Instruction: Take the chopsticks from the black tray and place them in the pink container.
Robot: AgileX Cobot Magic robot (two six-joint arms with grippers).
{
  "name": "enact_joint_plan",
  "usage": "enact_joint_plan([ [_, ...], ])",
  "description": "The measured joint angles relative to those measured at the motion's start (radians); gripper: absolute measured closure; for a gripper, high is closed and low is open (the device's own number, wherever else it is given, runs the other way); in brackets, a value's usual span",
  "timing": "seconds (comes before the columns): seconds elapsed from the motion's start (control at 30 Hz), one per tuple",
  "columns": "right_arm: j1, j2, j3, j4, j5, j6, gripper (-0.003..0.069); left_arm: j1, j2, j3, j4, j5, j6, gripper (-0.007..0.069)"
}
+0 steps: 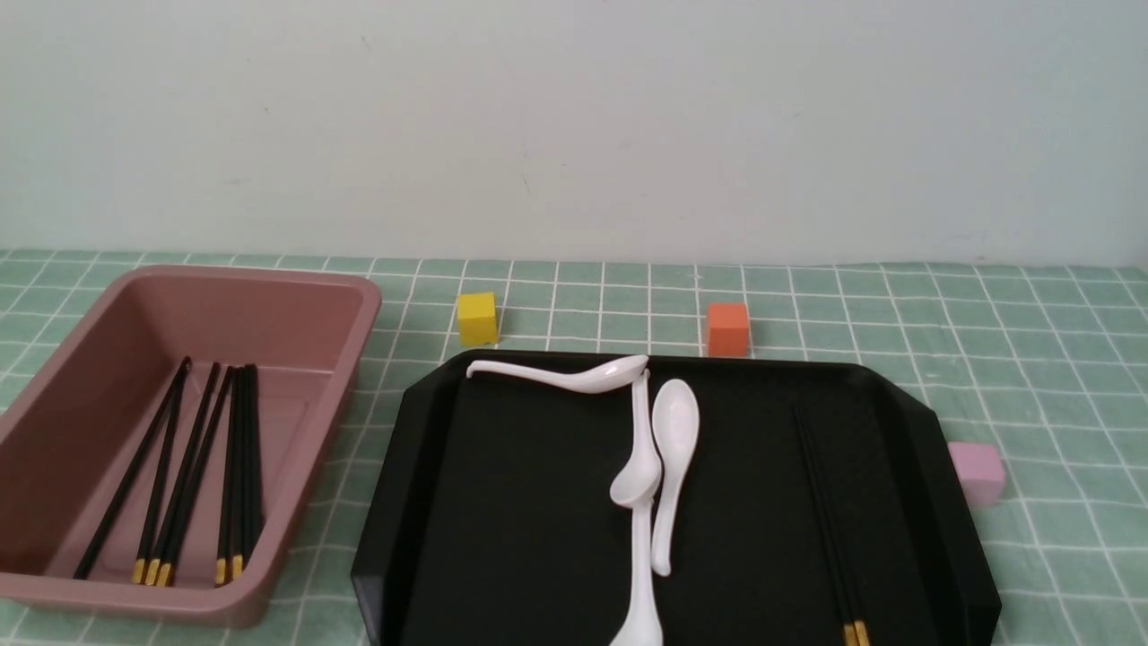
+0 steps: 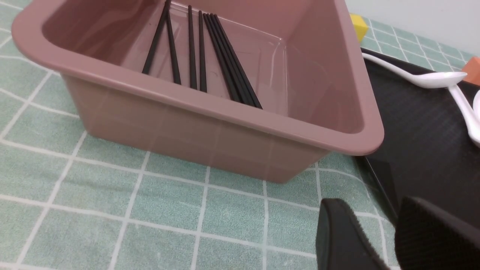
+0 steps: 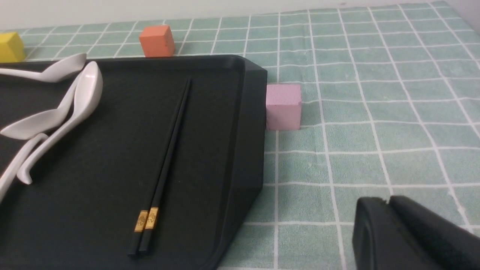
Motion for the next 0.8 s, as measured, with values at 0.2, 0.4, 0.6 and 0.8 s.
enact_joint_plan([
  [0.2,0.0,0.0,0.0,0.001,0.0,0.0,0.058,0.0,0.0,0.0,0.0,0.0,0.0,0.0385],
  [0.4,0.0,0.0,0.0,0.001,0.0,0.0,0.0576,0.0,0.0,0.0,0.0,0.0,0.0,0.0385],
  [0.6,0.0,0.0,0.0,0.001,0.0,0.0,0.0574,0.0,0.0,0.0,0.0,0.0,0.0,0.0385],
  [0.8,0.0,0.0,0.0,0.001,0.0,0.0,0.0567,0.0,0.0,0.0,0.0,0.0,0.0,0.0385],
])
